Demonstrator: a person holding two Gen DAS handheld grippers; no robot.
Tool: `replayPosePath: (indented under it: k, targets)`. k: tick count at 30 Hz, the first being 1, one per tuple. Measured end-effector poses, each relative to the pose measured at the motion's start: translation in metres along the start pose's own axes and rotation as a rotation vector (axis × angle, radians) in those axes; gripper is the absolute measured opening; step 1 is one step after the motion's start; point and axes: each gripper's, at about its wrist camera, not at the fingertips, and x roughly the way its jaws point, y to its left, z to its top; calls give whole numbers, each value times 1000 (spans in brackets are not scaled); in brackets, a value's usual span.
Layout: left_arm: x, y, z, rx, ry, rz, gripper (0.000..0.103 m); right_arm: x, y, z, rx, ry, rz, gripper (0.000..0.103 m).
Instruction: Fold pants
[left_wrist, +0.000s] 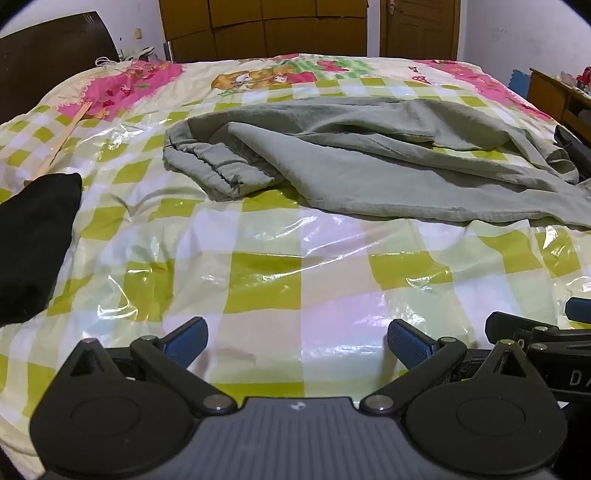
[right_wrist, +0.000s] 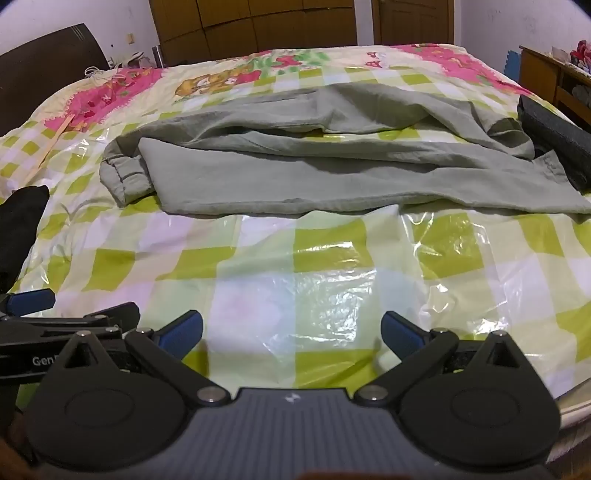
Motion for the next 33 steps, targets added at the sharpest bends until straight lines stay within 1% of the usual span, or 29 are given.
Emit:
replayPosePath:
  k: [4,11,15,23,33]
  targets:
    - [-1,-1,-1,0,-1,-1,103,1,0,1,-2,3,-2,102]
    - [9,4,-7,1,7,-9,103,5,0,-3,-2,3,-3,102]
    - [7,1,-4,-7,25,-12,103,4,-1,-2,-2,8,-5,102]
    - [8,0,-4,-18,34,-17,103,2,0,0,-1,14,-6,102]
    - [9,-1,-3,-22,41,-6,103,2,1,2,-1,12,-5,102]
